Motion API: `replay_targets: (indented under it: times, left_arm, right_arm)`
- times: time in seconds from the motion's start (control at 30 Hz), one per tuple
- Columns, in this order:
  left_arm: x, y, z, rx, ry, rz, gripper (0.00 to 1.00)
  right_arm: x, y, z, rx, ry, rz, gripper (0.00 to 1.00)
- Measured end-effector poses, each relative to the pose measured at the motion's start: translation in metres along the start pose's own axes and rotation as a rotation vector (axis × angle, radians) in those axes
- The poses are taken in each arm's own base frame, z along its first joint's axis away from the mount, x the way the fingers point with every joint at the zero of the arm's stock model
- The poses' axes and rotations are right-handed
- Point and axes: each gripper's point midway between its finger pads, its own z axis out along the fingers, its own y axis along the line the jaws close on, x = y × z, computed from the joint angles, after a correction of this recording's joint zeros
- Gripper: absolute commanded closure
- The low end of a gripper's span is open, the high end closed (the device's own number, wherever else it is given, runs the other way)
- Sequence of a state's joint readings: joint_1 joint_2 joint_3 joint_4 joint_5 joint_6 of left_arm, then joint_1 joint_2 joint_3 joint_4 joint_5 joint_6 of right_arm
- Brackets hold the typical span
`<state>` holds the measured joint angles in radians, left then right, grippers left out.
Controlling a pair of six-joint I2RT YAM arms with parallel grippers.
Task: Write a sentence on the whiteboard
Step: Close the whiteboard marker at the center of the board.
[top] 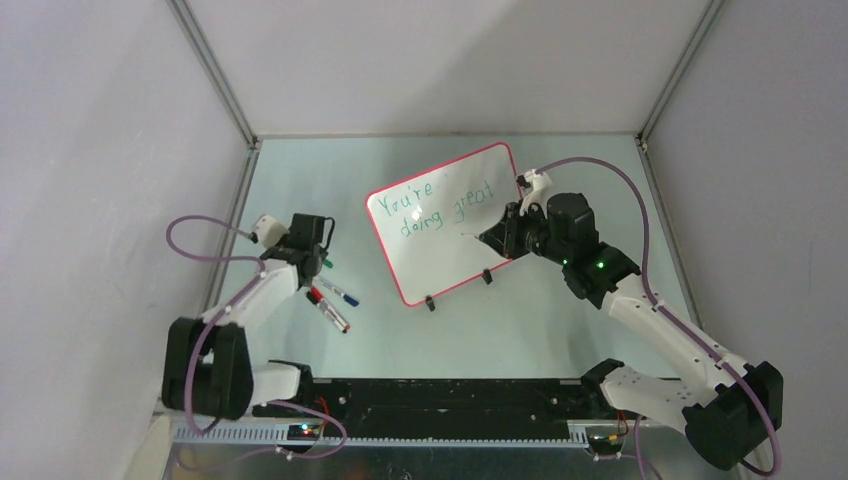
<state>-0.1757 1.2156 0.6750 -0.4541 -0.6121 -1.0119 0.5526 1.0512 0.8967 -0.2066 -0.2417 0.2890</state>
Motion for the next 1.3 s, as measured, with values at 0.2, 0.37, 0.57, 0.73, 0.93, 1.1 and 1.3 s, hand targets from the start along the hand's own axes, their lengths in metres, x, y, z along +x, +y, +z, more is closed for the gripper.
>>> replay_targets:
  times: [0.2, 0.37, 0.57, 0.73, 0.93, 1.1, 1.3]
  left_arm:
    - [0.008, -0.023, 0.022, -0.035, 0.105, -0.005, 0.39]
    - [0.003, -0.045, 0.025, -0.021, 0.132, -0.015, 0.4]
    - [0.018, -0.046, 0.033, -0.056, 0.188, -0.009, 0.41]
    - [0.035, -0.037, 0.04, -0.108, 0.238, 0.0, 0.43]
    - [0.043, -0.035, 0.047, -0.154, 0.268, -0.003, 0.53]
    - [0.038, -0.035, 0.049, -0.167, 0.277, -0.028, 0.56]
    - [0.032, -0.044, 0.055, -0.176, 0.305, -0.051, 0.65]
  right_arm:
    - [0.0, 0.002, 0.0, -0.006, 0.001, 0.005, 1.0]
    - [0.001, 0.003, 0.0, -0.007, 0.001, 0.003, 1.0]
    - [0.001, 0.003, 0.0, -0.007, 0.002, 0.003, 1.0]
    - [0.001, 0.003, 0.0, -0.006, 0.001, 0.003, 1.0]
    - [0.001, 0.003, 0.0, -0.006, 0.001, 0.003, 1.0]
    - [0.004, 0.002, 0.001, -0.004, 0.007, 0.005, 1.0]
    - [0.006, 0.001, 0.0, 0.0, 0.007, 0.005, 1.0]
